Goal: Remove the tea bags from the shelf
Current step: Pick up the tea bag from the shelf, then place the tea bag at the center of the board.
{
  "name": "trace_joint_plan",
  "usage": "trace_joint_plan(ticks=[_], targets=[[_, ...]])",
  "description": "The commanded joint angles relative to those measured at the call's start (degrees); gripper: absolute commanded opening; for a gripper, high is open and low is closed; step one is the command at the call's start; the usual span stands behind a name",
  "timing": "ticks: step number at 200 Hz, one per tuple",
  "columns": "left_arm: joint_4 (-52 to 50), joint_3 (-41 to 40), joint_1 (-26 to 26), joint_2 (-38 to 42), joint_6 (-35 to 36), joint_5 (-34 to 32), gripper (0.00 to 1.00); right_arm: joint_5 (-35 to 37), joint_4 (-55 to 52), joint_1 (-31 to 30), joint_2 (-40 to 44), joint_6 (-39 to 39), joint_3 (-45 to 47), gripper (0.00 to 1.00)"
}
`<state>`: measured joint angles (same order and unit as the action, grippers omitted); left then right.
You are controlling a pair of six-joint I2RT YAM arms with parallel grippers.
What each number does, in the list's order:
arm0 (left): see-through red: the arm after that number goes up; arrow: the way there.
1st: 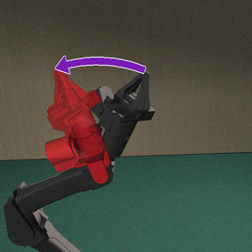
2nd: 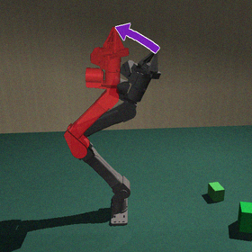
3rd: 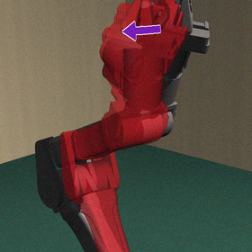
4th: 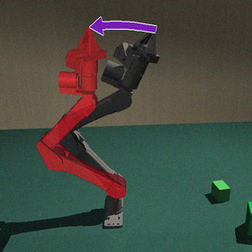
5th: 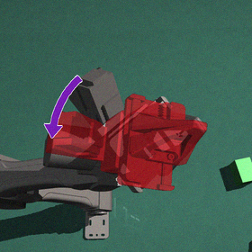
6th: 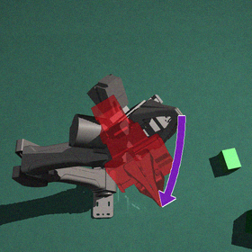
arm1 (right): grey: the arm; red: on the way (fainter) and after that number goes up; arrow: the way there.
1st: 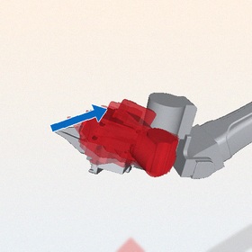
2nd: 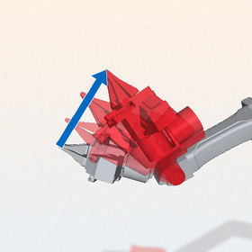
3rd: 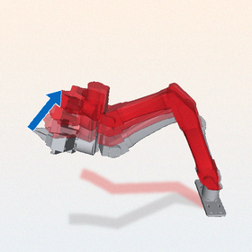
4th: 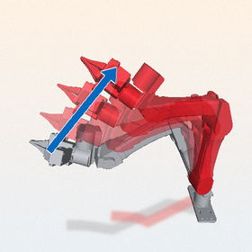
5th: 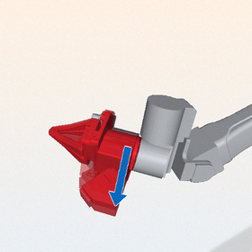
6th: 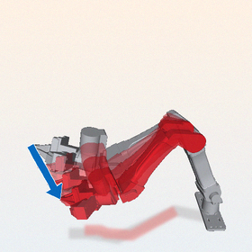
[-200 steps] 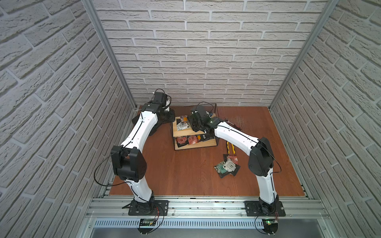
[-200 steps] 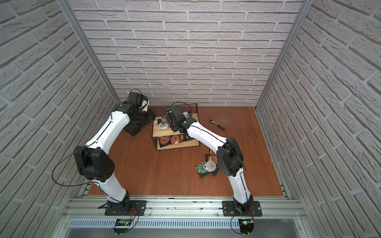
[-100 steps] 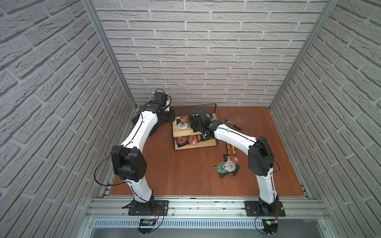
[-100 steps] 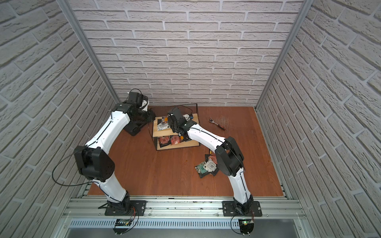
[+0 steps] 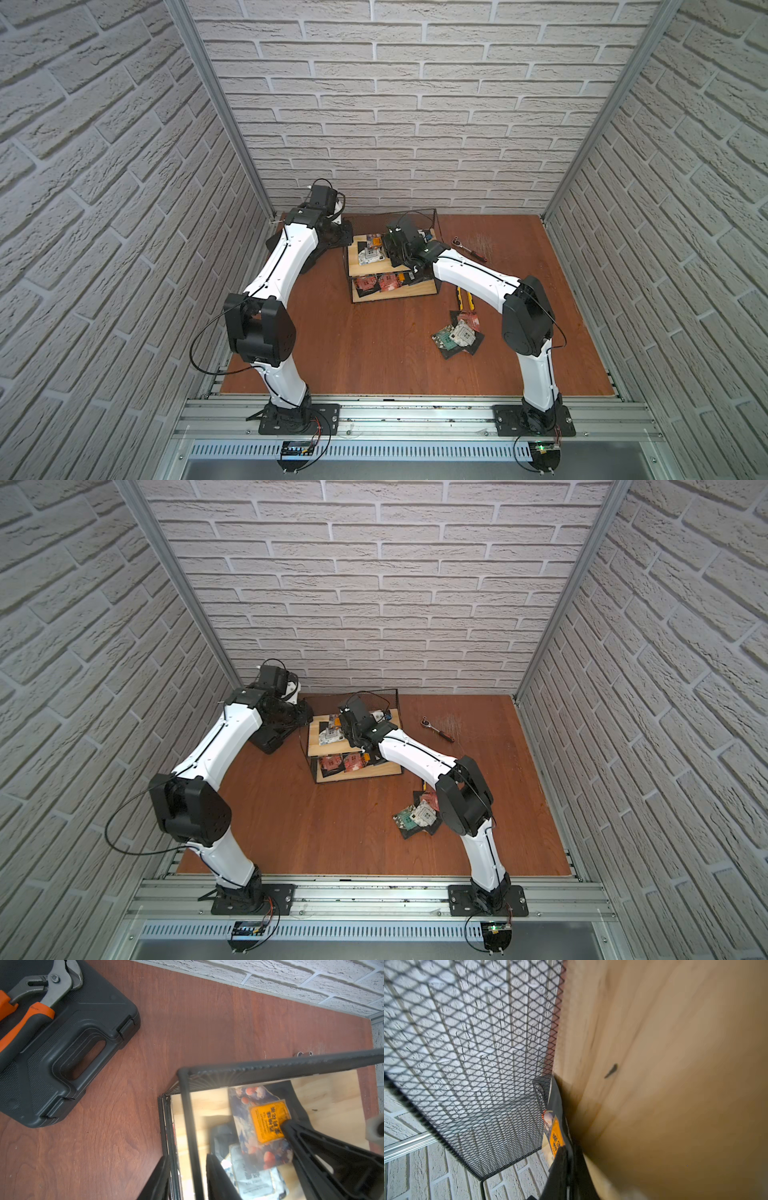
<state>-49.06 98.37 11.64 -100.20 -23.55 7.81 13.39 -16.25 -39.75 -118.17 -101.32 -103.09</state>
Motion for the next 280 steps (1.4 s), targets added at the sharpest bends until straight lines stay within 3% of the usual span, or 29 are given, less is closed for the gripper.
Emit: trace_joint_plan(ticks=[1, 60, 97, 144, 185, 220, 280], targets=[[0.86, 1.03, 0.29, -1.92, 1.05, -0.26, 0.34, 1.01, -0.43, 0.28, 5.84, 2.8, -0.84, 0.03], [0.72, 1.28, 0.28, -1.99, 1.04, -0.21, 0.34, -2.64, 1.99, 1.19, 12.88, 9.44, 4.24, 0.03], [0.38, 1.3, 0.31, -1.78, 1.07, -0.26, 0.34, -17.15, 1.4, 3.96, 18.37, 23.38, 7.55, 0.03], [0.43, 1.35, 0.36, -1.73, 1.23, -0.17, 0.34, -26.98, -5.31, 5.29, 35.75, 44.15, 24.7, 0.03], [0.11, 1.86, 0.36, -1.88, 1.4, -0.45, 0.34, -30.5, -12.2, 6.19, 47.78, 51.99, 42.72, 0.03], [-0.11, 2.53, 0.37, -2.28, 1.4, -0.44, 0.34, -30.86, -23.94, 6.88, 46.17, 61.63, 47.85, 0.03], [-0.15, 2.81, 0.4, -2.8, 1.28, -0.39, 0.34, -33.35, -20.59, 6.79, 42.33, 65.55, 55.27, 0.03]])
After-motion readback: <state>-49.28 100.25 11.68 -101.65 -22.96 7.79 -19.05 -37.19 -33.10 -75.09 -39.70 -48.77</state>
